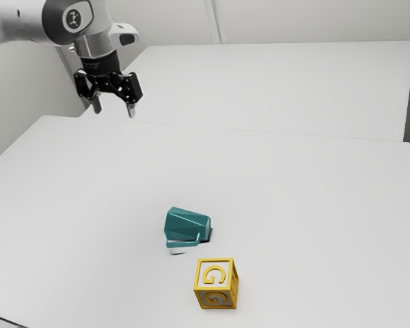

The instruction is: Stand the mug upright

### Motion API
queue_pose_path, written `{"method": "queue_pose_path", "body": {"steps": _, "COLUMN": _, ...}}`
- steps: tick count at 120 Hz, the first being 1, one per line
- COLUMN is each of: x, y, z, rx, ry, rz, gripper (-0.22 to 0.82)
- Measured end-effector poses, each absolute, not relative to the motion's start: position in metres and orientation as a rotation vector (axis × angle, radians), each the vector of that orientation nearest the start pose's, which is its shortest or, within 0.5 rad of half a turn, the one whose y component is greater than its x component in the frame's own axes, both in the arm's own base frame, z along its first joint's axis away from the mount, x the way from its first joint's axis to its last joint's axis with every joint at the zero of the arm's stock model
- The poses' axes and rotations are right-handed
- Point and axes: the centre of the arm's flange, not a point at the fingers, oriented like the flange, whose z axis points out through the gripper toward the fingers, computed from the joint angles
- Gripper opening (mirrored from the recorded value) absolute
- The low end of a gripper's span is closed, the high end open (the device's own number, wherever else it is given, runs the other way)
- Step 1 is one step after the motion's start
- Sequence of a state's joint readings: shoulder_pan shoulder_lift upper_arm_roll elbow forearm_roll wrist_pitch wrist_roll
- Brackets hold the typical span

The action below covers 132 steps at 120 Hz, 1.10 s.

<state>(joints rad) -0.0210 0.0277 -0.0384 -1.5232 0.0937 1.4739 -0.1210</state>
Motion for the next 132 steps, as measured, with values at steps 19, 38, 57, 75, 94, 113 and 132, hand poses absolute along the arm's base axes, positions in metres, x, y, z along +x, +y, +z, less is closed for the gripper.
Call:
{"method": "queue_pose_path", "body": {"steps": 19, "x": 0.552, "y": -0.014, "z": 0.624, "rx": -3.041, "ry": -0.126, "rz": 0.104, "gripper": 0.59}}
{"method": "queue_pose_path", "body": {"steps": 38, "x": 0.547, "y": -0.009, "z": 0.617, "rx": -3.043, "ry": -0.139, "rz": 0.109, "gripper": 0.59}}
{"method": "queue_pose_path", "body": {"steps": 57, "x": 0.543, "y": -0.009, "z": 0.595, "rx": -3.085, "ry": -0.141, "rz": 0.094, "gripper": 0.59}}
{"method": "queue_pose_path", "body": {"steps": 75, "x": 0.538, "y": -0.014, "z": 0.578, "rx": -3.161, "ry": -0.137, "rz": 0.057, "gripper": 0.59}}
{"method": "queue_pose_path", "body": {"steps": 94, "x": 0.531, "y": -0.013, "z": 0.546, "rx": -3.259, "ry": -0.158, "rz": 0.047, "gripper": 0.59}}
{"method": "queue_pose_path", "body": {"steps": 113, "x": 0.531, "y": -0.01, "z": 0.521, "rx": -3.339, "ry": -0.176, "rz": -0.002, "gripper": 0.59}}
{"method": "queue_pose_path", "body": {"steps": 132, "x": 0.529, "y": -0.002, "z": 0.502, "rx": -3.414, "ry": -0.212, "rz": -0.043, "gripper": 0.59}}
